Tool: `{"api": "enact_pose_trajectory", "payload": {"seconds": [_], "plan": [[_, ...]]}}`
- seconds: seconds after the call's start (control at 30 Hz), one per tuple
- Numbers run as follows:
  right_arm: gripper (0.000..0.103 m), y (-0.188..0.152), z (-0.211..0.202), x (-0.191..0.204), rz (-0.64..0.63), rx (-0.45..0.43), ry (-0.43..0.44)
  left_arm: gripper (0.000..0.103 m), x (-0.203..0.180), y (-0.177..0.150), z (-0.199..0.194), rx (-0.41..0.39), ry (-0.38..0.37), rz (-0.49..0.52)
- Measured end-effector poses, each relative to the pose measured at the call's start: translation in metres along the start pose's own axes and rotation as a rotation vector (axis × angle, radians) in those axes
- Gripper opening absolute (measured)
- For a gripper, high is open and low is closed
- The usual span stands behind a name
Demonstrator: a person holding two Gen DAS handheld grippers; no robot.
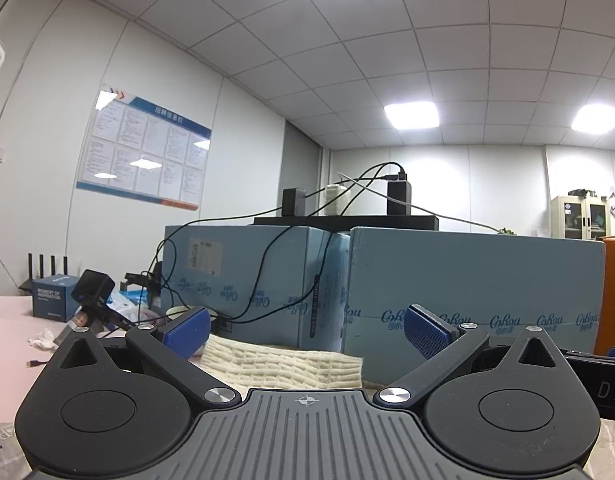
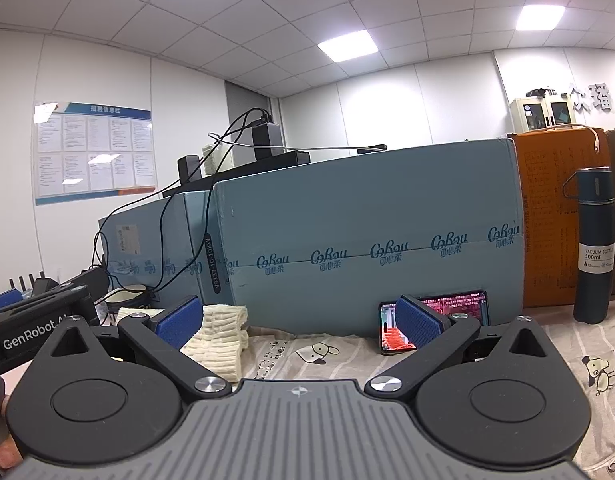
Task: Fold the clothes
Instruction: 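Turn both tools away from the cream sweater toward the brown leather jacket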
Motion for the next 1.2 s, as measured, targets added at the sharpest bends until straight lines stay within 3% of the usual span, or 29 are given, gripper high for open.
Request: {"api": "enact_pose_trajectory", "payload": {"seconds": [1.2], "plan": [[0.103, -0.007, -0.022, -0.025, 0.014, -0.008, -0.106, 0.103, -0.021, -0.006, -0.006, 0.03, -0.111, -0.051]]}}
Point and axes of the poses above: each gripper's, at about its wrist camera, not at the fingertips, and z roughly the way its jaws point, x to its left, y to its top, the point moved 6 cm from there along z, roughly the way its jaws point, and after that the axes turned 13 degrees about y, right-handed, at the moved point
